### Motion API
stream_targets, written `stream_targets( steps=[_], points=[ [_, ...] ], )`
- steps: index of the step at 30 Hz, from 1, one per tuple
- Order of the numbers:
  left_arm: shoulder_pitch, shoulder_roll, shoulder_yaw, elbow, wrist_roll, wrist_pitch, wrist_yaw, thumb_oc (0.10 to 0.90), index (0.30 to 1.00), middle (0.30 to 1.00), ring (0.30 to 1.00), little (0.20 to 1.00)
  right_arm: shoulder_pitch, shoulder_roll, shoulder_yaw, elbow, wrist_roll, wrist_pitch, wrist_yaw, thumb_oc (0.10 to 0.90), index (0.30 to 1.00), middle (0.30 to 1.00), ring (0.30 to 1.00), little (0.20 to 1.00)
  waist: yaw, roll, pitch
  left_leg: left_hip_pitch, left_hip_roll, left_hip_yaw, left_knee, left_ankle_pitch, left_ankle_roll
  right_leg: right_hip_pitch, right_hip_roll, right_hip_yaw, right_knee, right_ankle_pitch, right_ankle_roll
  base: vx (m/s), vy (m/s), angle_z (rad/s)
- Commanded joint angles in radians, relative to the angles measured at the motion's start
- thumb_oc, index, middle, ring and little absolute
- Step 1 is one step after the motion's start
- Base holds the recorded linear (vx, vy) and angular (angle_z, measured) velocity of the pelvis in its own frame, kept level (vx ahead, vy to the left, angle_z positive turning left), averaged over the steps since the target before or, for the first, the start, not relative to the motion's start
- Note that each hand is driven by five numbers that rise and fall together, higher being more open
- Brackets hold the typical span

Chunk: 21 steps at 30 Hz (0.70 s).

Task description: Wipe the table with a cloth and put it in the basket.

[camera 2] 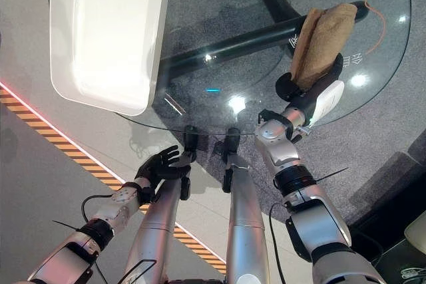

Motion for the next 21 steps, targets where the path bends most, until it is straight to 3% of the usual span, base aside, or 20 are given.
stream_targets(
  steps=[1, 21],
  points=[
    [0.140, -0.073, -0.109, -0.004, -0.008, 0.080, -0.035, 0.800, 0.900, 0.900, 0.900, 0.900, -0.014, -0.036, -0.013, -0.065, -0.023, -0.023, -0.081, 0.100, 0.300, 0.300, 0.300, 0.200, 0.029, 0.003, -0.022, -0.058, -0.009, 0.011, 0.171, -0.098, 0.039, -0.018, 0.061, 0.089, -0.135, 0.139, 0.064, 0.00, 0.000, 0.00],
    [0.143, -0.080, -0.101, -0.008, -0.012, 0.083, -0.042, 0.800, 0.900, 0.900, 0.900, 0.900, -0.007, -0.037, -0.013, -0.069, -0.016, -0.013, -0.043, 0.100, 0.300, 0.300, 0.300, 0.200, 0.034, -0.002, -0.022, -0.075, -0.013, 0.002, 0.175, -0.100, 0.040, -0.031, 0.064, 0.092, -0.130, 0.137, 0.066, 0.00, 0.002, 0.00]
  ],
)
